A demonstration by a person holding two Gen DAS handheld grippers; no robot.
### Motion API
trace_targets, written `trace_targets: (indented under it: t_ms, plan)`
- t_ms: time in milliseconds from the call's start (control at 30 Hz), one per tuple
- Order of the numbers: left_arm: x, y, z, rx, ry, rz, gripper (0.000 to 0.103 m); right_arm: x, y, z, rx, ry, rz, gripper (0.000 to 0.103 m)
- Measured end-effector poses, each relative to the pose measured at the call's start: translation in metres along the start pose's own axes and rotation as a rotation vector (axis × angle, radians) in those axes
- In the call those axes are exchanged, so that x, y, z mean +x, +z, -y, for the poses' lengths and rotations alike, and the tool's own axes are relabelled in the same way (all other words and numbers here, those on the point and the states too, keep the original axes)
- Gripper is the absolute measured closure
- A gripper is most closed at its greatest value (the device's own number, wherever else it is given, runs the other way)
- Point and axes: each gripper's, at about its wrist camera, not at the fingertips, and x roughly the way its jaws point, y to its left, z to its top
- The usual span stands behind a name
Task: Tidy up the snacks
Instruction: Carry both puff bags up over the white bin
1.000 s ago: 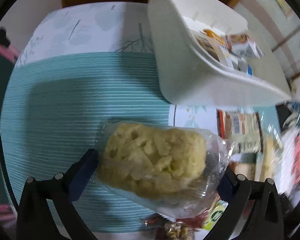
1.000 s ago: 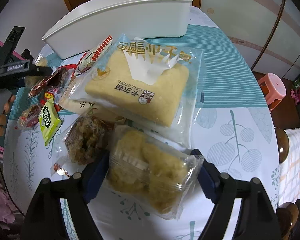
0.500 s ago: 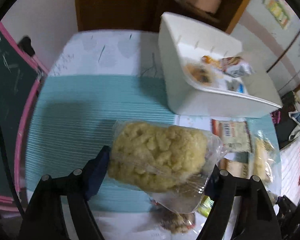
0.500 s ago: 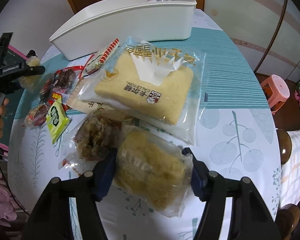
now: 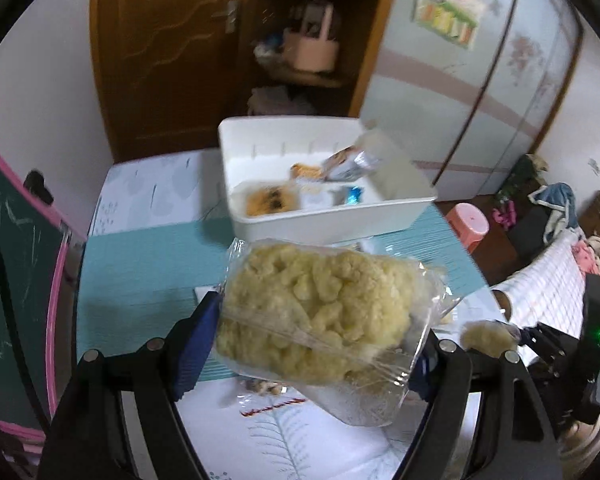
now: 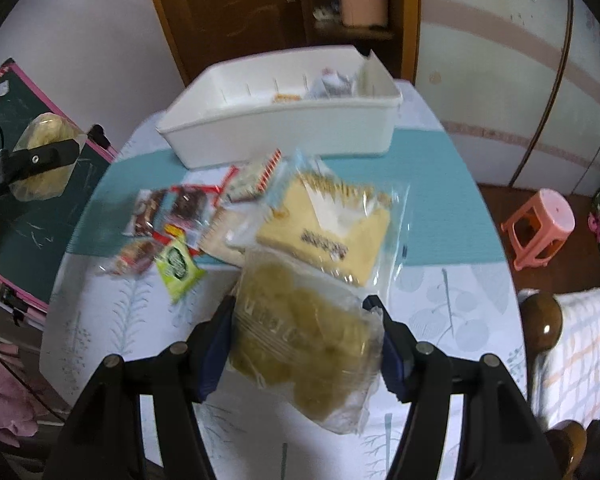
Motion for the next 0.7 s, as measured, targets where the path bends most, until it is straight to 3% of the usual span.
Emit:
trace_targets:
  t_ms: [200, 367, 700]
  plan:
    - [-0.034, 0.008, 0.020, 0.060, -0.012, 0.060, 0.025, -0.030, 0.022, -0.014, -0.047, 0.001, 0.083, 0.039]
    - [-0.046, 0.018, 0.039, 0.142, 0.060, 0.098, 0.024, -0.053, 0.049, -0.022, -0.097, -0.024, 0.164, 0.039]
    - [-0.027, 0.061, 0.053, 0.175, 0.134, 0.104, 0.024, -0.105, 0.152, -0.033, -0.118, -0.049, 0.377, 0.039]
